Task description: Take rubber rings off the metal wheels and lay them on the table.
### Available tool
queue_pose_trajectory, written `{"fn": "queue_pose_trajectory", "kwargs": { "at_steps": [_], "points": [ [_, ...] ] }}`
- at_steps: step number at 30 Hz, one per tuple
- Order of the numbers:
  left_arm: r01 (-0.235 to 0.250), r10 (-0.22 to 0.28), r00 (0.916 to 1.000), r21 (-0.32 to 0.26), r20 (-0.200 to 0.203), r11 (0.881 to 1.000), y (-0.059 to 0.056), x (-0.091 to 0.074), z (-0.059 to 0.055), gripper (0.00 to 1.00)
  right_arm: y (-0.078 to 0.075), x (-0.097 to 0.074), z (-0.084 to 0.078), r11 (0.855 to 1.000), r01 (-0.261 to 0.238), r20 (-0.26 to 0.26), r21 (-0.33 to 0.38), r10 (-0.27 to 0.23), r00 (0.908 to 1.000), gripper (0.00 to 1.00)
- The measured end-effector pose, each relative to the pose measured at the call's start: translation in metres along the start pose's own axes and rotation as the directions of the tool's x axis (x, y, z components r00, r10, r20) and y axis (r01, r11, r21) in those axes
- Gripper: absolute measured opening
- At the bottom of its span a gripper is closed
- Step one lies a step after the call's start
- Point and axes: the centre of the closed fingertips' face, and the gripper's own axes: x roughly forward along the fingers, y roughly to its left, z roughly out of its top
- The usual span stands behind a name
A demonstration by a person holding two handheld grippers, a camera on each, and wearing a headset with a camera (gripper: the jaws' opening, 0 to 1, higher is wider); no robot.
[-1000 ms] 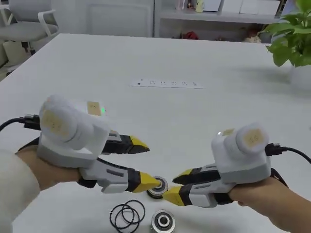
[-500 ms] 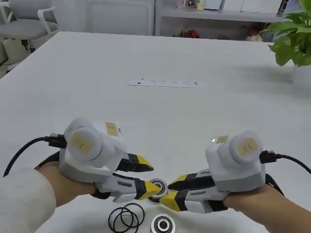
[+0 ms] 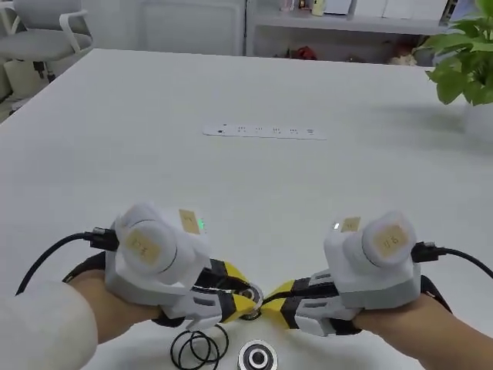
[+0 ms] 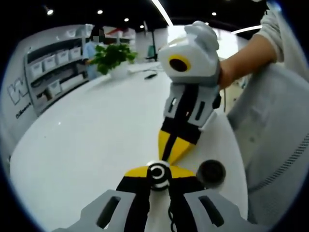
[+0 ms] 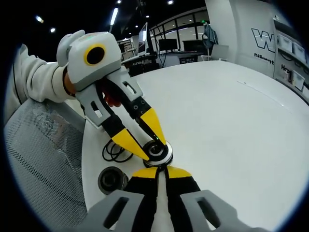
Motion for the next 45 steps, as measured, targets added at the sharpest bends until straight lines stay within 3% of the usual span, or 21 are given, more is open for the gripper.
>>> {"fn": "queue_pose_trajectory", "kwargs": {
  "at_steps": [9, 16, 18, 28, 31, 45],
  "points": [
    [-0.004, 0.004, 1.0000, 0.014, 0.001, 1.000, -0.001, -0.001, -0.001, 0.14, -0.004, -0.002, 0.000, 1.000, 0.013, -0.013, 0.023, -0.012, 0.9998, 0.00],
    [-0.008, 0.008, 1.0000, 0.001, 0.002, 1.000, 0.000, -0.002, -0.002, 0.14, -0.010, -0.005, 0.001, 0.997, 0.026, 0.000, 0.079, -0.026, 0.9997, 0.00],
    [-0.006, 0.006, 0.9998, 0.004, -0.018, 1.000, 0.000, -0.003, -0.006, 0.14, -0.011, -0.005, 0.001, 0.996, 0.029, 0.000, 0.084, -0.029, 0.9996, 0.00],
    [-0.013, 0.013, 0.9999, -0.009, -0.002, 1.000, 0.000, -0.003, -0.005, 0.14, -0.014, -0.007, 0.008, 0.982, 0.019, 0.033, 0.187, -0.025, 0.9991, 0.00],
    [-0.013, 0.013, 0.9999, -0.014, 0.002, 1.000, 0.000, -0.003, -0.005, 0.14, -0.013, -0.008, 0.012, 0.972, 0.009, 0.047, 0.235, -0.020, 0.9987, 0.00],
    [-0.009, 0.010, 0.9999, -0.026, 0.009, 1.000, 0.000, -0.003, -0.006, 0.13, -0.007, -0.006, 0.017, 0.978, 0.016, 0.039, 0.206, -0.024, 0.9990, 0.00]
  ]
}}
